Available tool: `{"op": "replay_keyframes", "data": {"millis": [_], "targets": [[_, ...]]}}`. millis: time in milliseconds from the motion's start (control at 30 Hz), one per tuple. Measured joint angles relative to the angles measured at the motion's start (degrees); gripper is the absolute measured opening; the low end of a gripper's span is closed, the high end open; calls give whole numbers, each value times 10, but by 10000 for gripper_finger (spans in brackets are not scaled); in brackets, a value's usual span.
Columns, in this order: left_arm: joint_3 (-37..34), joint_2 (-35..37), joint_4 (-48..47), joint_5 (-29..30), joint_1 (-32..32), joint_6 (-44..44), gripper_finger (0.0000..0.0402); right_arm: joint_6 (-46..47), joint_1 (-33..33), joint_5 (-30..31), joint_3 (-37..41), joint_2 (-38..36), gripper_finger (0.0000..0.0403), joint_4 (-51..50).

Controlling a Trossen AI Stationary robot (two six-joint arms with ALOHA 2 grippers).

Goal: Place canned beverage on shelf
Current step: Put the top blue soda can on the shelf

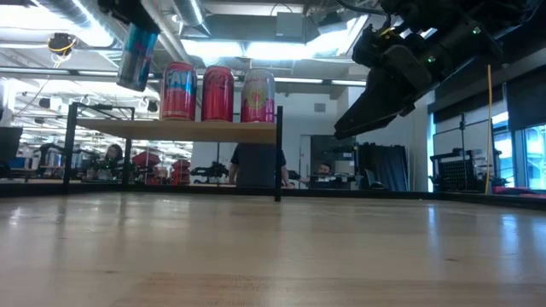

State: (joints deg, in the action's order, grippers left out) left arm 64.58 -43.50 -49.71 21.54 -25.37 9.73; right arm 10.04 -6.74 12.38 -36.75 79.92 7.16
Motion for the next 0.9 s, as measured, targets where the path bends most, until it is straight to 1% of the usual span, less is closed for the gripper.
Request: {"op": "replay_keyframes", "data": {"millis": [100,233,400,500,633,767,900], "targets": [[0,-11,15,-56,-65,32,180,-3,0,0,0,0,296,0],[0,-28,36,-149,-159,70,180,-11,0,0,0,0,296,0],[0,-46,39,-240,-278,89,180,-10,0,0,0,0,296,-8],[0,-49,42,-281,-332,91,180,-11,0,0,0,0,296,-11],[0,-62,55,-331,-380,80,180,-10,0,0,0,0,296,-10],[-4,-87,58,-353,-409,75,180,-10,0,0,0,0,296,-9],[-21,-100,73,-406,-436,82,180,-10,0,0,0,0,296,-9]]}}
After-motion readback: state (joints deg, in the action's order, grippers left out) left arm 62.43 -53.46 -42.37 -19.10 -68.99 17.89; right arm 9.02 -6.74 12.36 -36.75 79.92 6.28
